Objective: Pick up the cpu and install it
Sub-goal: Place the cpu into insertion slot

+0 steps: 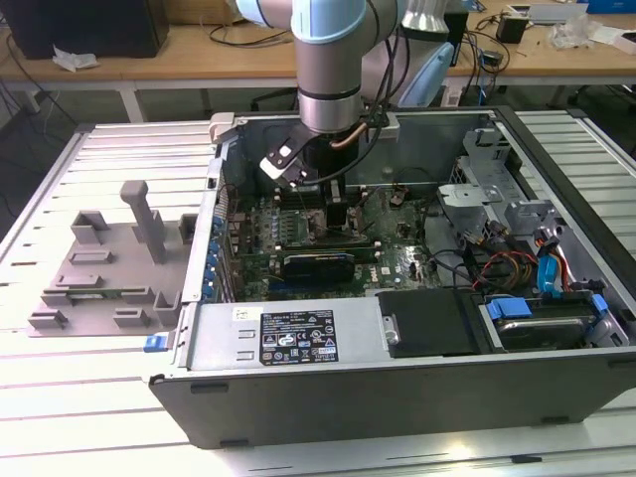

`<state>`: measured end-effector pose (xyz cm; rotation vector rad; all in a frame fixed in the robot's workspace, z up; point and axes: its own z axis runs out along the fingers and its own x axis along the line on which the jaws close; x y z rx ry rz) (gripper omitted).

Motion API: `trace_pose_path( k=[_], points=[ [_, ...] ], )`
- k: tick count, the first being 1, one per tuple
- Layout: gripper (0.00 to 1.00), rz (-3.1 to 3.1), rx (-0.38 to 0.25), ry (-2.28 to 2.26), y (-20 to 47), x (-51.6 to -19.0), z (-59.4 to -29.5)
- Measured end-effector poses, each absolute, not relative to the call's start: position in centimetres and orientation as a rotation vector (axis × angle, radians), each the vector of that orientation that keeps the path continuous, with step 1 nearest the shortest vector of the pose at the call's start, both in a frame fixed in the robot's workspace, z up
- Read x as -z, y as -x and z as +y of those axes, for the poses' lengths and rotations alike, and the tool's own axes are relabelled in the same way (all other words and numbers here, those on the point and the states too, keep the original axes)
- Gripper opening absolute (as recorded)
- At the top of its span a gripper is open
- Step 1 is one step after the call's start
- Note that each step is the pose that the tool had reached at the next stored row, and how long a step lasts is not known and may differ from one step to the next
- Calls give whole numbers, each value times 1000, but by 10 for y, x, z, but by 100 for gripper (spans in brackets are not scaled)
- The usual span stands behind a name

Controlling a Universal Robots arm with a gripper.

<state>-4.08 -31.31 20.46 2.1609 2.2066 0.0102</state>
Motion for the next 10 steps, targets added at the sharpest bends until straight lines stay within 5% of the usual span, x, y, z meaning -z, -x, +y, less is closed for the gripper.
trace_pose_path(
  k=[10],
  points=[
    [54,2188,-27,-2195,41,-199,-312]
  ],
)
